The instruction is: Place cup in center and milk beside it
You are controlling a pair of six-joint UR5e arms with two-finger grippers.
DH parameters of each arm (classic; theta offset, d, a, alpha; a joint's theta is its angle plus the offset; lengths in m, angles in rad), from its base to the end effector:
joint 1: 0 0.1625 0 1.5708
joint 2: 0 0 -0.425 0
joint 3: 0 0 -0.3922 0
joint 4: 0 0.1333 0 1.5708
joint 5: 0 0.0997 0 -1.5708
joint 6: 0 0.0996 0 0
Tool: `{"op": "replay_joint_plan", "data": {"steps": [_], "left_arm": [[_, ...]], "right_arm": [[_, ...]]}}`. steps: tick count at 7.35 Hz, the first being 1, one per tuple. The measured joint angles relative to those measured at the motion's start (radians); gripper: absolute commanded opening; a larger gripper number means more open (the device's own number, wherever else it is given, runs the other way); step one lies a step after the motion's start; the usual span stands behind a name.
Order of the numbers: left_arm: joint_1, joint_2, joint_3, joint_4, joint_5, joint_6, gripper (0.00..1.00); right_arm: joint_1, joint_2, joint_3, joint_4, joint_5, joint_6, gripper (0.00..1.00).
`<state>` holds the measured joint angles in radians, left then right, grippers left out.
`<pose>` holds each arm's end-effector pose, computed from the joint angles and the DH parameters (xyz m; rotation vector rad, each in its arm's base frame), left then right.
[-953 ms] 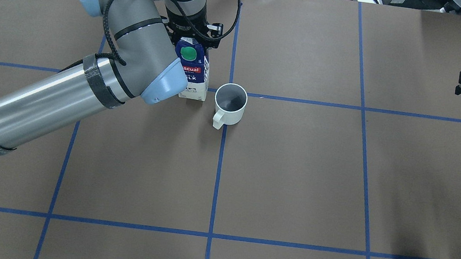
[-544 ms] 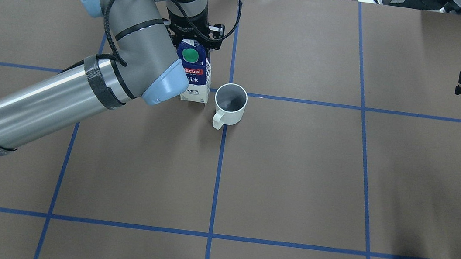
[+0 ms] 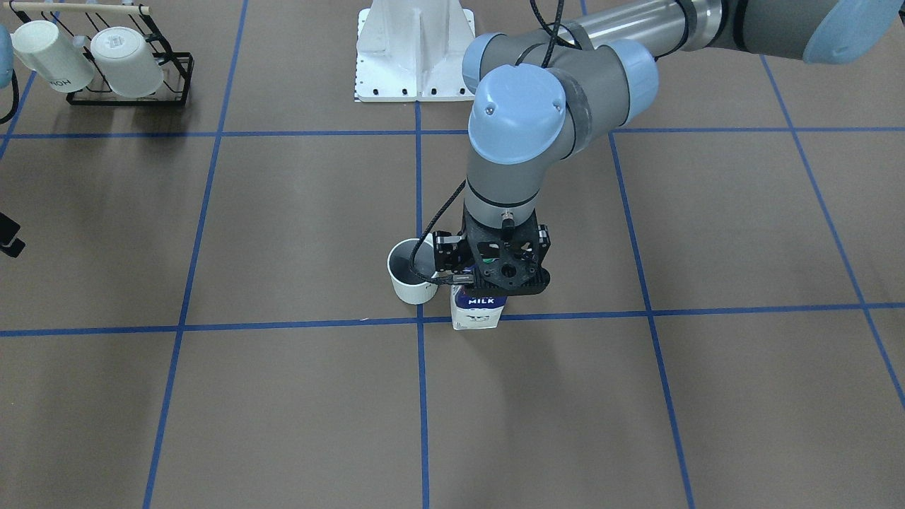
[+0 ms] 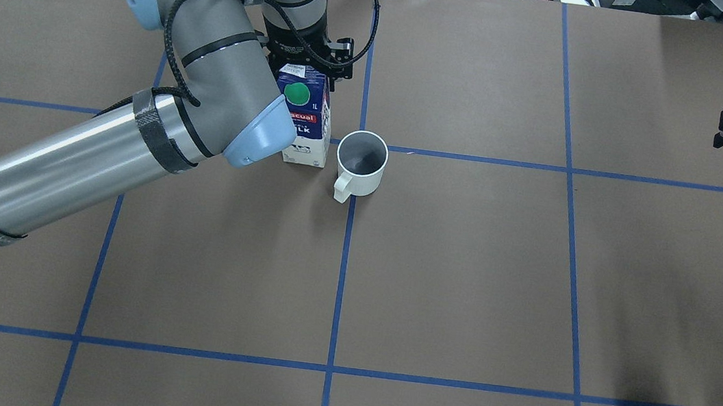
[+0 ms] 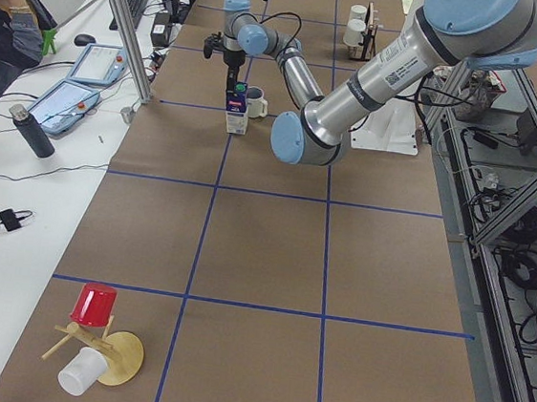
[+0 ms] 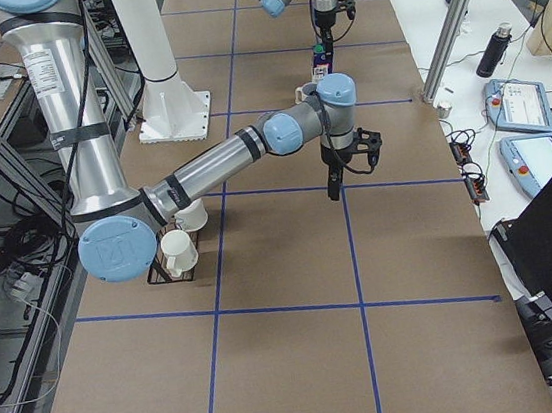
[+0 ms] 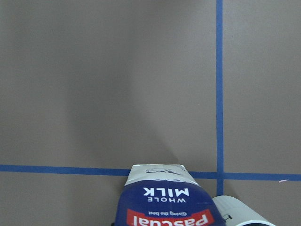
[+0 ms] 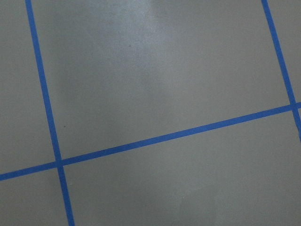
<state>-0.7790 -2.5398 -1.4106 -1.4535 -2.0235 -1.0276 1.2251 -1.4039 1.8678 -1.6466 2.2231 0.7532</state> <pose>0.4742 -0.5943 0.1248 0.0742 0.8023 -0.0664 -0.1157 -0.5361 0.4416 -0.0172 -0.7463 0.2619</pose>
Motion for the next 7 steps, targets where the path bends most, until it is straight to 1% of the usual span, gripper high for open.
{"op": "replay_joint_plan", "data": {"steps": [2, 4, 5, 6, 7], "left_arm": [[0.000, 0.002, -0.018, 0.001, 0.001, -0.002, 0.98], [-0.013, 0.010, -0.098, 0.010, 0.012, -0.004, 0.98], [-0.038, 0.031, -0.159, 0.013, 0.025, -0.002, 0.98], [-0.074, 0.092, -0.241, 0.014, 0.032, 0.021, 0.98], [-0.111, 0.193, -0.337, 0.016, 0.034, 0.085, 0.98]], "right_arm": [[-0.004, 0.003, -0.004, 0.000, -0.001, 0.000, 1.00], [-0.012, 0.010, -0.009, 0.001, -0.002, 0.000, 1.00], [-0.014, 0.011, -0.009, 0.001, -0.003, 0.000, 1.00], [-0.016, 0.011, -0.010, 0.002, -0.004, -0.004, 1.00], [-0.013, 0.007, -0.011, 0.002, -0.004, -0.026, 1.00]]}}
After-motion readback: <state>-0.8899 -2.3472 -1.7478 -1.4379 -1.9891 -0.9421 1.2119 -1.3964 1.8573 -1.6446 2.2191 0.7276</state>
